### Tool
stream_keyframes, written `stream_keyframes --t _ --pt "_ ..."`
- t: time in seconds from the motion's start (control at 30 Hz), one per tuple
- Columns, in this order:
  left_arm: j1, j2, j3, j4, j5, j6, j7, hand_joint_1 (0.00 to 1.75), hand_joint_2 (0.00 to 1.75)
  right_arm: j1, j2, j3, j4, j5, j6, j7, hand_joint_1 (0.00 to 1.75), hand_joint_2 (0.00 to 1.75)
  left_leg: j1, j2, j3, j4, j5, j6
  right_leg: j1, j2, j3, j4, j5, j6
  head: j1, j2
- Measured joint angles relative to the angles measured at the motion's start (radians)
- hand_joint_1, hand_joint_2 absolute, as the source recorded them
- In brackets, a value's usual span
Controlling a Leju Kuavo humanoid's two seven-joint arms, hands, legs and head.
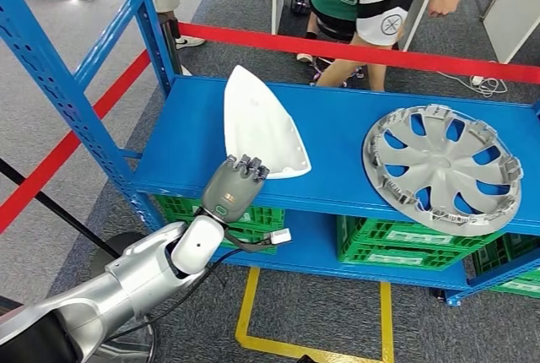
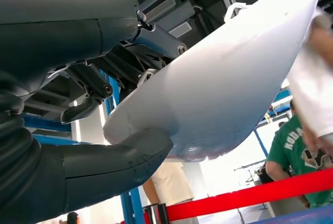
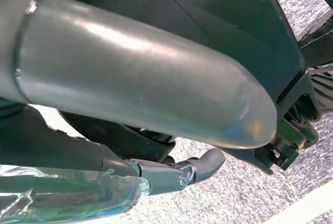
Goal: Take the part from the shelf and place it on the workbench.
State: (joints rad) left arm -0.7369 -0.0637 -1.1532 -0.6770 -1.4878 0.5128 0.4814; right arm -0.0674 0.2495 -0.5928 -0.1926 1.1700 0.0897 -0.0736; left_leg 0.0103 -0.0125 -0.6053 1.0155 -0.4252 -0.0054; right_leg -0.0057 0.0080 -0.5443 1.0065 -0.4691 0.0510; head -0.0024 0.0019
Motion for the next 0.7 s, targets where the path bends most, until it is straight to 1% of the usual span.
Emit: stream_keyframes --t 0.07,0.17,0.2,0.23,0.27,0.3,0.33,0.37,0.4,0.43,0.47,0.5,0.53,0.57,0.6,0.63,0.7 --pt "0.000 0.000 0.000 0.002 0.000 0.001 0.000 1.75 1.75 -0.001 0.000 0.000 0.000 0.000 0.000 0.000 0.00 0.00 -0.003 0.000 0.000 0.001 -0.001 0.003 -0.003 0.000 0.000 -0.001 0.000 0.002 0.000 0.000" --pt "0.000 0.000 0.000 0.004 0.000 0.002 0.005 1.75 1.75 -0.002 0.000 0.000 0.000 0.000 -0.002 0.000 0.00 0.00 -0.006 0.000 0.000 -0.002 0.003 0.013 -0.006 0.000 0.002 -0.005 0.005 0.012 0.000 0.000" --pt "0.000 -0.001 0.000 0.004 0.000 0.003 0.007 1.75 1.75 -0.002 0.000 0.000 0.000 0.000 -0.003 0.000 0.00 0.00 -0.003 0.001 0.002 -0.008 0.008 0.018 -0.006 0.000 -0.001 -0.003 0.002 0.015 0.000 0.000" --pt "-0.001 -0.002 0.000 0.004 0.000 0.005 0.008 1.75 1.75 -0.002 0.000 0.000 0.000 0.000 -0.003 0.000 0.00 0.00 0.000 0.002 0.004 -0.014 0.013 0.022 -0.005 0.000 -0.008 0.010 -0.010 0.018 0.001 0.000" --pt "-0.001 -0.003 0.000 0.004 0.000 0.007 0.008 1.75 1.75 -0.004 0.000 0.000 0.000 0.000 -0.004 0.000 0.00 0.00 0.003 0.003 0.006 -0.021 0.017 0.026 -0.004 0.000 -0.024 0.043 -0.033 0.020 0.004 0.000" --pt "-0.001 -0.004 0.000 0.004 0.000 0.008 0.008 1.75 1.75 -0.006 0.000 0.000 0.000 0.000 -0.004 0.000 0.00 0.00 0.004 0.004 0.006 -0.023 0.019 0.027 -0.004 0.000 -0.050 0.099 -0.065 0.022 0.006 0.000" --pt "-0.001 -0.005 0.000 0.006 0.000 0.010 0.008 1.75 1.75 -0.010 0.000 0.000 0.000 0.000 -0.004 -0.001 0.00 0.00 0.005 0.005 0.005 -0.023 0.019 0.028 -0.004 0.000 -0.080 0.169 -0.098 0.024 0.008 0.000" --pt "0.001 -0.005 0.000 0.008 0.000 0.010 0.008 1.75 1.75 -0.014 0.000 0.000 0.000 0.000 -0.004 -0.002 0.00 0.00 0.005 0.006 0.005 -0.023 0.020 0.027 -0.004 0.000 -0.106 0.233 -0.122 0.027 0.008 0.000" --pt "0.002 -0.006 0.000 0.010 0.000 0.010 0.008 1.75 1.75 -0.017 0.000 0.000 0.000 0.000 -0.004 -0.002 0.00 0.00 0.006 0.006 0.004 -0.023 0.021 0.026 -0.005 0.000 -0.122 0.273 -0.128 0.030 0.008 0.000" --pt "0.003 -0.006 0.000 0.012 0.000 0.010 0.008 1.75 1.75 -0.018 0.000 0.000 0.000 0.000 -0.004 -0.002 0.00 0.00 0.008 0.006 0.004 -0.023 0.022 0.023 -0.007 0.000 -0.121 0.275 -0.115 0.033 0.008 0.000" --pt "0.004 -0.006 0.000 0.014 0.000 0.010 0.008 1.75 1.75 -0.018 -0.001 0.000 0.000 0.000 -0.004 -0.001 0.00 0.00 0.011 0.006 0.004 -0.022 0.023 0.020 -0.010 0.000 -0.102 0.238 -0.084 0.037 0.008 0.000" --pt "0.004 -0.007 0.000 0.016 0.000 0.010 0.008 1.75 1.75 -0.017 -0.001 0.000 0.000 0.000 -0.005 0.000 0.00 0.00 0.015 0.004 0.003 -0.020 0.024 0.013 -0.016 0.000 -0.071 0.172 -0.047 0.045 0.009 0.000" --pt "0.003 -0.006 0.000 0.018 0.000 0.011 0.008 1.75 1.75 -0.016 -0.001 0.000 0.000 0.000 -0.004 0.000 0.00 0.00 0.015 0.002 0.000 -0.017 0.025 0.005 -0.018 0.001 -0.037 0.109 -0.022 0.055 0.011 0.000" --pt "0.003 -0.006 0.000 0.019 0.000 0.011 0.008 1.75 1.75 -0.016 -0.001 0.000 0.000 0.001 -0.004 0.000 0.00 0.00 0.014 0.000 -0.005 -0.013 0.027 -0.004 -0.021 0.005 -0.014 0.063 -0.007 0.058 0.015 0.000" --pt "0.002 -0.006 0.000 0.020 0.000 0.012 0.008 1.75 1.75 -0.017 0.000 0.000 0.000 0.001 -0.004 0.000 0.00 0.00 0.011 -0.002 -0.010 -0.010 0.031 -0.013 -0.023 0.009 -0.004 0.039 -0.004 0.058 0.018 0.000" --pt "0.002 -0.005 0.000 0.021 0.000 0.012 0.008 1.75 1.75 -0.018 0.001 0.001 0.000 0.001 -0.004 -0.001 0.00 0.00 0.007 -0.003 -0.015 -0.008 0.036 -0.020 -0.022 0.013 -0.005 0.038 -0.008 0.051 0.018 0.000" --pt "0.003 -0.005 0.000 0.023 0.000 0.013 0.008 1.75 1.75 -0.020 0.002 0.001 0.000 0.001 -0.005 -0.002 0.00 0.00 0.009 -0.003 -0.023 -0.005 0.041 -0.029 -0.023 0.014 -0.020 0.044 -0.004 0.028 0.014 0.000"
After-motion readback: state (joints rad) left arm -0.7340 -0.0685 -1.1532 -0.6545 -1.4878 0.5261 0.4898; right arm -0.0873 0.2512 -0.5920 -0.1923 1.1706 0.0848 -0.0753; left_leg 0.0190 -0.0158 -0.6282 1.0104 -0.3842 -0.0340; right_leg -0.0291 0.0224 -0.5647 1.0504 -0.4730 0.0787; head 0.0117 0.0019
